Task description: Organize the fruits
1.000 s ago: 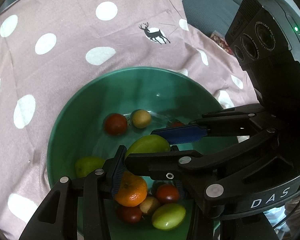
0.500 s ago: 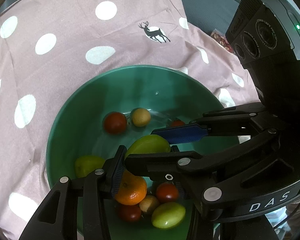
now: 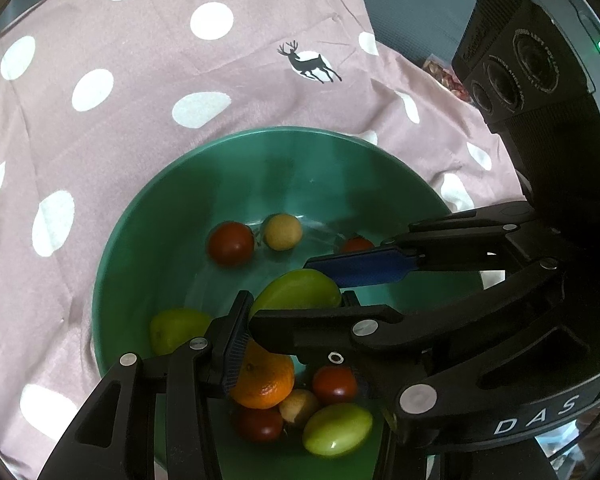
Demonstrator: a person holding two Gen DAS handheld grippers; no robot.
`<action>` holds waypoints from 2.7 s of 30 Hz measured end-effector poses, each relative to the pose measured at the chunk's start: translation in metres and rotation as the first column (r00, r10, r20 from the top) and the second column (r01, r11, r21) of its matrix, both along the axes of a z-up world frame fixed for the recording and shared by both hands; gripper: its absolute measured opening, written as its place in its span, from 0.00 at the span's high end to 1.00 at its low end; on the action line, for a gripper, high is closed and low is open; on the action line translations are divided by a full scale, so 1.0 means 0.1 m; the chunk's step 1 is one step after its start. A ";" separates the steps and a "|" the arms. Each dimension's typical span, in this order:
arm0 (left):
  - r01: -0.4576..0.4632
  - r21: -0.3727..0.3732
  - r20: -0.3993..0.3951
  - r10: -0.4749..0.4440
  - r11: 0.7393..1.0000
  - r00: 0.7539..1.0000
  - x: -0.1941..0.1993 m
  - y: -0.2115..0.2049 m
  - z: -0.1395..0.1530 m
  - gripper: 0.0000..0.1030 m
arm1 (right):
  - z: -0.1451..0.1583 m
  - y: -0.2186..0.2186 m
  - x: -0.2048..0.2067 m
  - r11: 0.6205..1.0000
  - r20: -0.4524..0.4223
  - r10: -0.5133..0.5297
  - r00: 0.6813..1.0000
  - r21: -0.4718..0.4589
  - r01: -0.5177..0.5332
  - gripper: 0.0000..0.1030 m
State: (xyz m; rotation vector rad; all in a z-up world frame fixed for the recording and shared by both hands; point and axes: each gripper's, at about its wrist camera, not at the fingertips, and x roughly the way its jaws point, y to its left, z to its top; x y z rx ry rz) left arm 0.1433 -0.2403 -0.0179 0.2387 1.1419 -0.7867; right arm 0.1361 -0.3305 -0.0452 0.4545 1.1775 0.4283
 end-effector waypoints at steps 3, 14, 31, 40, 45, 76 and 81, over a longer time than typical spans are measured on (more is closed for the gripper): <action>0.000 0.004 0.002 0.000 1.000 1.000 0.00 0.00 0.00 0.57 | 0.00 0.01 0.00 1.000 0.001 0.001 1.000 -0.005 -0.001 0.56; 0.001 0.020 0.007 -0.001 1.000 1.000 0.00 -0.02 -0.01 0.57 | 0.01 0.02 -0.01 1.000 0.002 0.001 1.000 -0.010 -0.001 0.56; 0.003 0.050 0.011 -0.004 0.999 1.000 -0.02 -0.03 -0.03 0.57 | -0.01 0.06 -0.01 1.000 0.001 0.011 1.000 -0.025 -0.011 0.56; -0.003 0.067 0.015 0.002 0.998 1.000 -0.01 -0.03 -0.05 0.57 | -0.01 0.06 0.00 1.000 0.003 0.012 1.000 -0.029 -0.012 0.57; -0.017 0.067 0.008 0.016 0.998 1.000 0.02 0.03 -0.08 0.57 | -0.02 0.05 0.00 1.000 0.005 0.012 1.000 -0.025 -0.012 0.57; -0.090 0.092 0.171 0.074 0.992 0.983 -0.26 0.14 0.30 0.24 | 0.40 -0.01 -0.29 0.994 0.142 -0.068 0.987 -0.073 0.079 0.22; -0.128 0.088 0.208 0.107 0.988 0.972 -0.32 0.19 0.38 0.22 | 0.54 -0.03 -0.40 0.977 0.207 -0.098 0.973 -0.168 0.134 0.07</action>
